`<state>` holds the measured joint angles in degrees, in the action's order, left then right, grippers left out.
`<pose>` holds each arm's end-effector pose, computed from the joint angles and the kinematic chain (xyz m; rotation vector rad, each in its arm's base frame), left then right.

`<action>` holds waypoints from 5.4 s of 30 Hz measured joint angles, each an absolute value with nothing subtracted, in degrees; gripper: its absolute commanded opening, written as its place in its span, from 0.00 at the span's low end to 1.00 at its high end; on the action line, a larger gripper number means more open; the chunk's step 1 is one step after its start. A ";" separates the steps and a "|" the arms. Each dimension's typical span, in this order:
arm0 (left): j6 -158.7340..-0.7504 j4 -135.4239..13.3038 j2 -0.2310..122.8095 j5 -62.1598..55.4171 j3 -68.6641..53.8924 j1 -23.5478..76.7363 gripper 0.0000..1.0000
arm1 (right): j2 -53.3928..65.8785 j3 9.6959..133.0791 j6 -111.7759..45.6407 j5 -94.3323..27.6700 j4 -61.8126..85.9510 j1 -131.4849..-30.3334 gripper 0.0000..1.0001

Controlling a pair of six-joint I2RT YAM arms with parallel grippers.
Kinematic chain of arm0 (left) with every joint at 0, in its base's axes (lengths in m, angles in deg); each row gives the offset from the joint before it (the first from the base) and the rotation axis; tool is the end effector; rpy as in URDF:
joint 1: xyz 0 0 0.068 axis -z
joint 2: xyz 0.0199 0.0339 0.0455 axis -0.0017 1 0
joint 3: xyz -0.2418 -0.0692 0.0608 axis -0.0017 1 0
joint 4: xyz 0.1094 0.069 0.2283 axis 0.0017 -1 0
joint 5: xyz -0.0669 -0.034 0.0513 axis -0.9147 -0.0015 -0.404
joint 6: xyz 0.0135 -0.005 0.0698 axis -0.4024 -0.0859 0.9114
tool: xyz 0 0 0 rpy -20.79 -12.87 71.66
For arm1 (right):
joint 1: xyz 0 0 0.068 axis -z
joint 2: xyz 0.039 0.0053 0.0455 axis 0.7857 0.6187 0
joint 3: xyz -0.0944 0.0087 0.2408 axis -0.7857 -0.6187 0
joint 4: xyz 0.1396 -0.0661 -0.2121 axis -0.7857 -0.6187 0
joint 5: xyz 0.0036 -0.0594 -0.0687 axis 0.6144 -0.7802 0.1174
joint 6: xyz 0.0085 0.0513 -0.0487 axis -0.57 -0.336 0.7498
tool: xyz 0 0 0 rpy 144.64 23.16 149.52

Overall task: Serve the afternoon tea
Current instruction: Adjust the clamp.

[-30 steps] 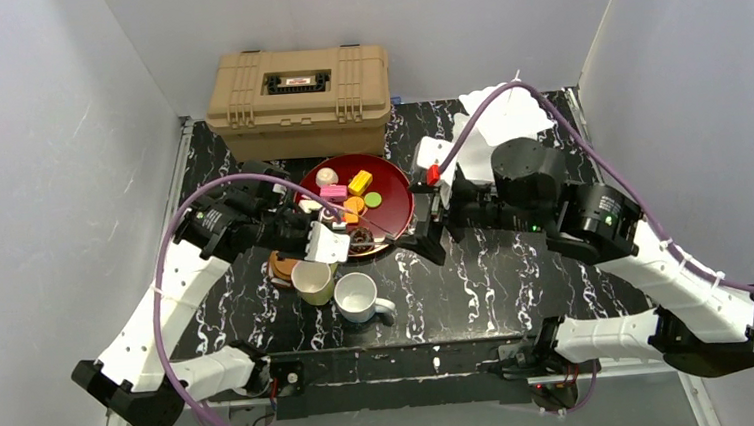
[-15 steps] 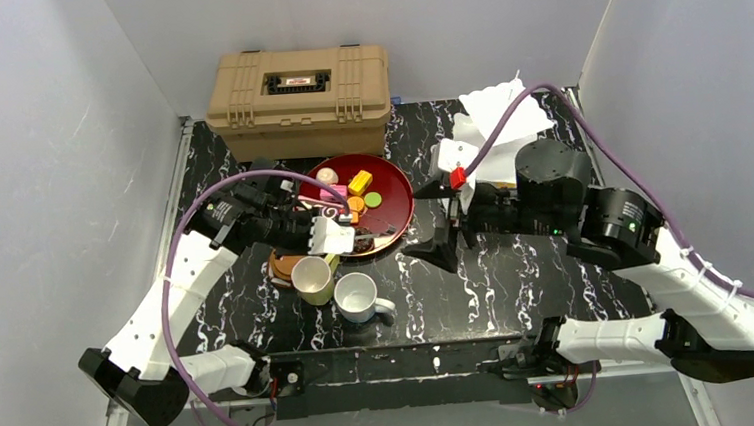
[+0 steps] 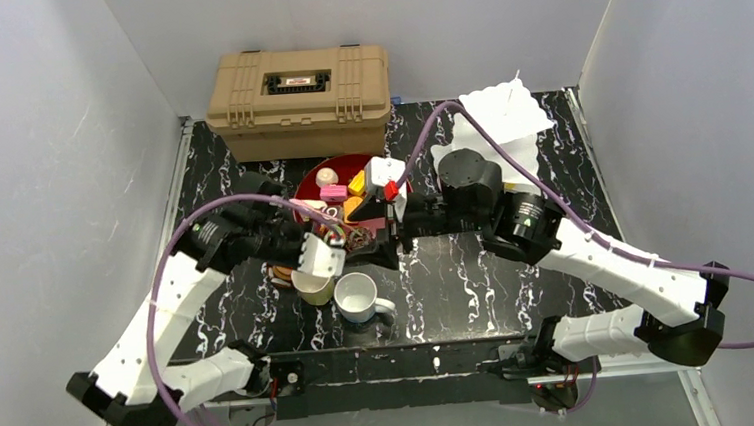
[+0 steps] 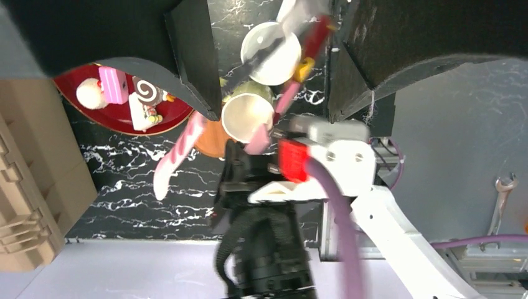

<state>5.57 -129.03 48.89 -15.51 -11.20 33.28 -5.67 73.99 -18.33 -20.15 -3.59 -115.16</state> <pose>0.1652 -0.1324 0.3466 2.0266 1.3205 -0.1267 0.1124 0.2708 0.4285 -1.2677 1.2741 1.0165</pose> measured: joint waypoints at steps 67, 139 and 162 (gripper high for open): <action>-1.71 -128.16 45.65 -24.34 -11.51 33.59 0.00 | -6.76 66.34 -19.03 -25.71 3.85 -114.81 0.98; 2.12 -134.49 47.42 -21.11 -14.68 33.37 0.11 | 1.54 60.59 -22.26 -25.55 10.16 -115.20 0.55; -6.03 -129.64 49.34 -29.46 -17.28 33.74 0.00 | -9.80 55.00 -21.15 -23.26 4.24 -106.54 0.98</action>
